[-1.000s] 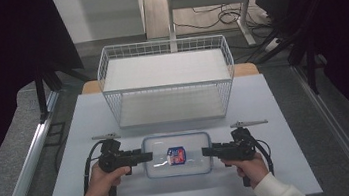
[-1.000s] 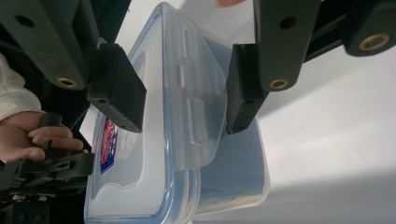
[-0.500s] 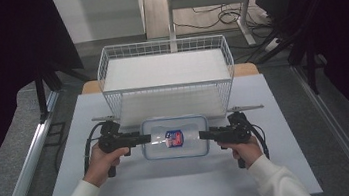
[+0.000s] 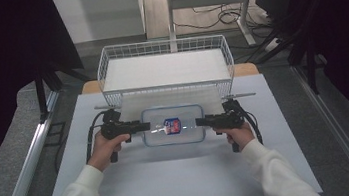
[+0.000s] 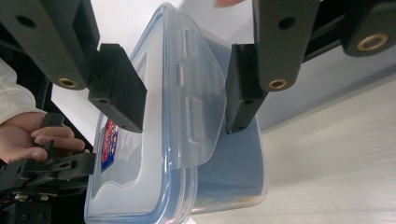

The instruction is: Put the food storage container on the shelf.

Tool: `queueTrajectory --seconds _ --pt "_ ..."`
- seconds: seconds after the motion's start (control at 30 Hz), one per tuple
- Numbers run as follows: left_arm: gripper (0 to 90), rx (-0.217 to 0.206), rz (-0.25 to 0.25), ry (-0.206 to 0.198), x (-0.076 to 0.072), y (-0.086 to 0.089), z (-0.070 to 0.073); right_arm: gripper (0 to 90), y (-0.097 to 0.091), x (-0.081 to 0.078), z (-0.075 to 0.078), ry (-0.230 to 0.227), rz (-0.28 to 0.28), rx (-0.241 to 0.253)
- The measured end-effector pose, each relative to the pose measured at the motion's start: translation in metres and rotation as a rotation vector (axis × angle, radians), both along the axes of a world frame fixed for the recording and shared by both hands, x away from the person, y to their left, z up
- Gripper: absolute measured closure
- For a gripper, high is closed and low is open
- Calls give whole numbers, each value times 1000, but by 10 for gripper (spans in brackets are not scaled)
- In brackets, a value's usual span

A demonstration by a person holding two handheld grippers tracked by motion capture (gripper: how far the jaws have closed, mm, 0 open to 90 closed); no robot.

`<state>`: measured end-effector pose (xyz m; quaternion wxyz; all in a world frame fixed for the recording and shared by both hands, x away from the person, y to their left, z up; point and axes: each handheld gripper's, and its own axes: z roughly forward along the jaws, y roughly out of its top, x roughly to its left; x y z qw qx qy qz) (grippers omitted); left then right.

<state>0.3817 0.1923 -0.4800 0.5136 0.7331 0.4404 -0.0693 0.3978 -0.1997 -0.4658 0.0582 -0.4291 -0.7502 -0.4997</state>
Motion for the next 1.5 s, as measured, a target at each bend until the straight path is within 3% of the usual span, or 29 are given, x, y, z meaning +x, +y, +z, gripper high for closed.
queueTrajectory --seconds 0.23,0.33,0.5,0.63,0.93,1.1,1.23,1.3,1.4,1.43,1.5 --pt "492 -12 -4 -7 14 1 -9 519 2 14 -5 0 -13 -8" --pt "491 -31 13 10 18 -1 -15 517 2 18 -6 6 -20 -15" --pt "490 -9 12 15 21 -2 -21 511 2 23 -14 20 -37 -23" --pt "483 -21 37 27 23 -2 -24 507 3 25 -18 19 -66 -18" --pt "476 -80 93 75 29 -2 -31 495 4 29 -22 69 -144 16" --pt "447 -103 107 122 32 -2 -37 495 10 27 -25 62 -165 -30" --pt "445 -97 115 115 34 -1 -39 502 12 25 -24 56 -209 -20" --pt "427 -82 153 107 32 -3 -36 475 13 24 -23 45 -224 -20" --pt "376 -24 182 69 28 -4 -29 417 15 17 -17 -12 -237 -40" --pt "348 13 182 44 26 -3 -27 398 17 13 -12 -46 -232 -57" --pt "308 44 199 27 21 -3 -22 370 18 6 -6 -99 -216 -88"
